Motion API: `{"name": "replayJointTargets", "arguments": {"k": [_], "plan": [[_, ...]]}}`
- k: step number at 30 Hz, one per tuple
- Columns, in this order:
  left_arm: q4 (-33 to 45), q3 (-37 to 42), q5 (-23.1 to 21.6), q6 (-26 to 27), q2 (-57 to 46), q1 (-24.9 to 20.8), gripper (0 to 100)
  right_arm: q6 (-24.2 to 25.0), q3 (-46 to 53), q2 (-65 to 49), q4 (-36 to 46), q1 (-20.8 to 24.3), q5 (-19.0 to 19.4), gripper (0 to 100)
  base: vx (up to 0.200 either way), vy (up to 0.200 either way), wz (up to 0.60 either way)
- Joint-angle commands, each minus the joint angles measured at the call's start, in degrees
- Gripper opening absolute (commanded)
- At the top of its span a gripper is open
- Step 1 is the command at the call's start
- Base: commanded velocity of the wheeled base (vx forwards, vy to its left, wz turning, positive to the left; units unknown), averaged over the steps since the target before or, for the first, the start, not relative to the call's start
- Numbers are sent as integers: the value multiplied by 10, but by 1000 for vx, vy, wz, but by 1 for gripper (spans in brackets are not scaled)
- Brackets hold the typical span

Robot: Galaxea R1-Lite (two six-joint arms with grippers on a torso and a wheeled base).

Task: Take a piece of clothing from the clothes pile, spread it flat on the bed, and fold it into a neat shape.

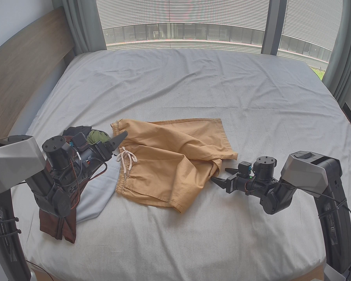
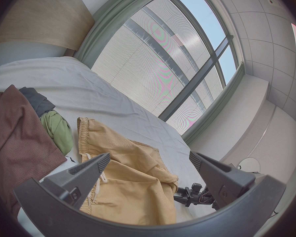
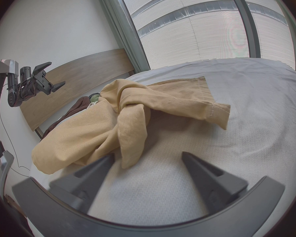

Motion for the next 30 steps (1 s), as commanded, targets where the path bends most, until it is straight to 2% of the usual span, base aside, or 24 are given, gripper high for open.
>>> {"name": "replayJointTargets", "arguments": {"k": [1,12,22,30], "plan": [[-1,1,0,0,-1,0,100,1,-12,10,2,4,0,0,0,0,0],[-1,1,0,0,-2,0,100,2,-3,5,-7,7,-3,0,0,0,0],[-1,-1,0,0,-3,0,100,2,155,-99,-49,-5,-1,0,0,0,0],[-1,-1,0,0,-2,1,100,7,227,-166,-44,-32,24,0,0,0,0]]}}
